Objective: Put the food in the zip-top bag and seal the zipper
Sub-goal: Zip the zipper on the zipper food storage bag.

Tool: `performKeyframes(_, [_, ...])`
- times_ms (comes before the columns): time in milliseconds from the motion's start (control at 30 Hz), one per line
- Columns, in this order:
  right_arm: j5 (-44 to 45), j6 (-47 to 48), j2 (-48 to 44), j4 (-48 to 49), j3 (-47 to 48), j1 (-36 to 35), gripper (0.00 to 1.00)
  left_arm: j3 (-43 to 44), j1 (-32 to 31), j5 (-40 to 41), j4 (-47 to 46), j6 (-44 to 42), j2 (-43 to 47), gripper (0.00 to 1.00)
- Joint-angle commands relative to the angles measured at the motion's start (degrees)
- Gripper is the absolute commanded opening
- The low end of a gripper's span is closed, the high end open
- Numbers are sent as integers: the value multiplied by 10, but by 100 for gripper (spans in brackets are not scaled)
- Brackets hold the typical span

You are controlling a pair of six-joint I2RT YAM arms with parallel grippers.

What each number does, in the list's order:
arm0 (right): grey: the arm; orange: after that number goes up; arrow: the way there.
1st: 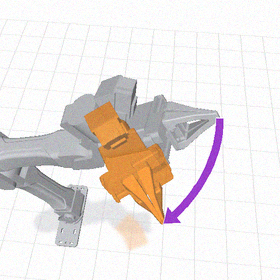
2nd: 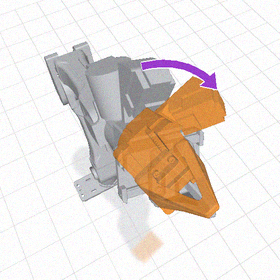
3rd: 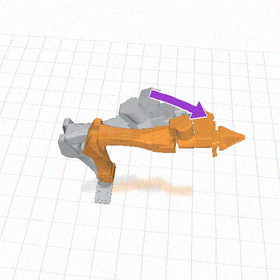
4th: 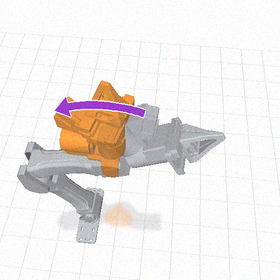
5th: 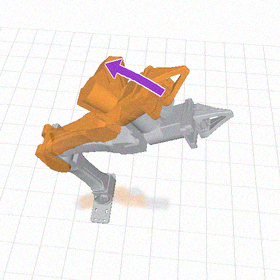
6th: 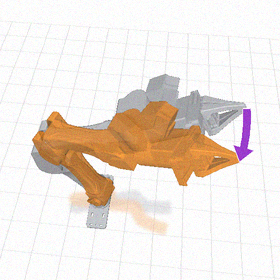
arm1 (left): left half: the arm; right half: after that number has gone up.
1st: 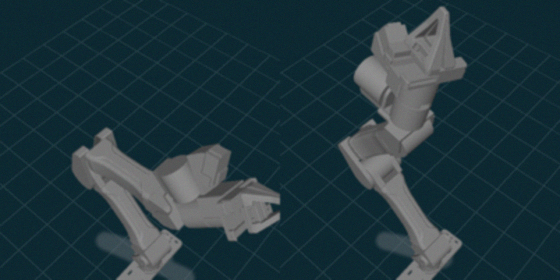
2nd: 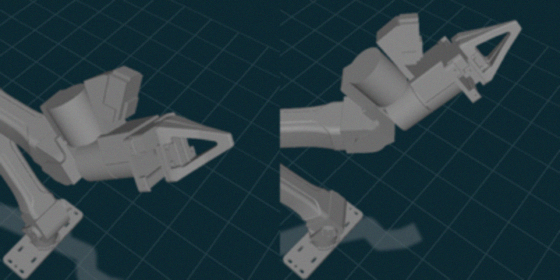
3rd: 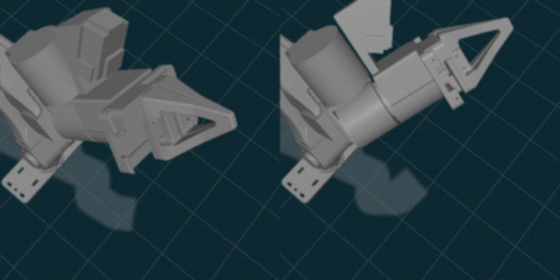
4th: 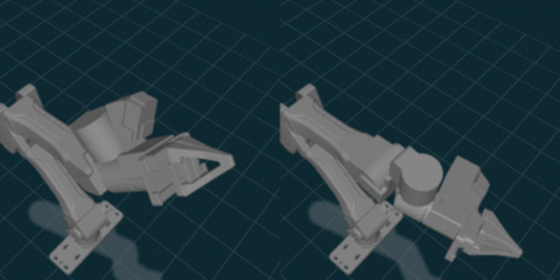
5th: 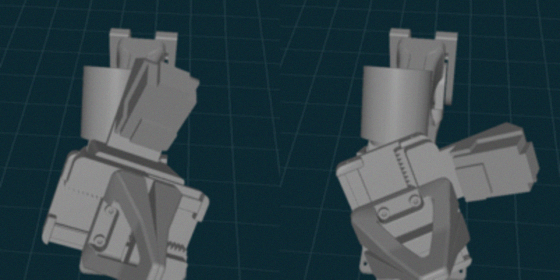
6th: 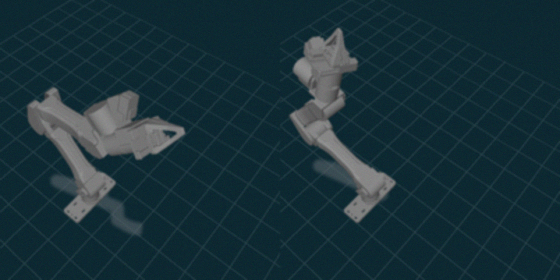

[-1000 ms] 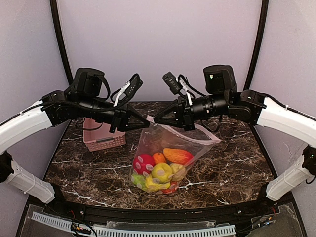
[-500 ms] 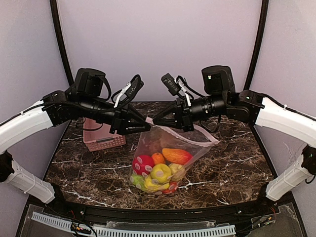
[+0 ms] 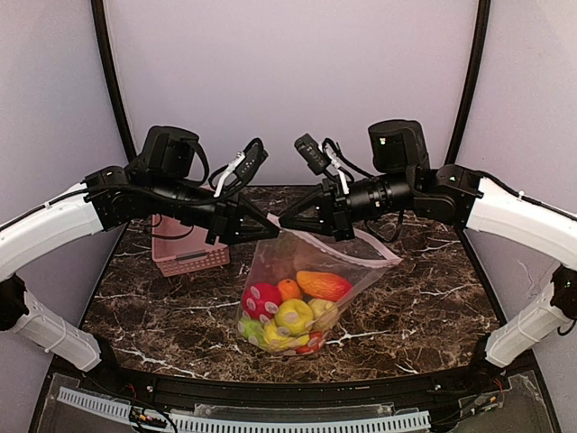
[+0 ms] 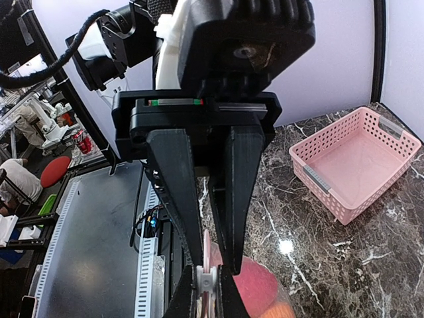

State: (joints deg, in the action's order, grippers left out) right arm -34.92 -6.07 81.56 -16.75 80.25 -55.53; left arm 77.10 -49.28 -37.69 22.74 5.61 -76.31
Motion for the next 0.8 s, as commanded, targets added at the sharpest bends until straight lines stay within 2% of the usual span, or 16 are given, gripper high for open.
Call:
performKeyframes(0, [-9, 2, 0, 12, 6, -6, 0, 5, 3, -6, -12, 4, 6, 15])
performKeyframes(167, [-5, 3, 0, 8, 5, -6, 0, 3, 3, -3, -12, 3, 9, 1])
performKeyframes(767, [26, 15, -15, -20, -4, -5, 0, -14, 10, 21, -14, 8, 26, 1])
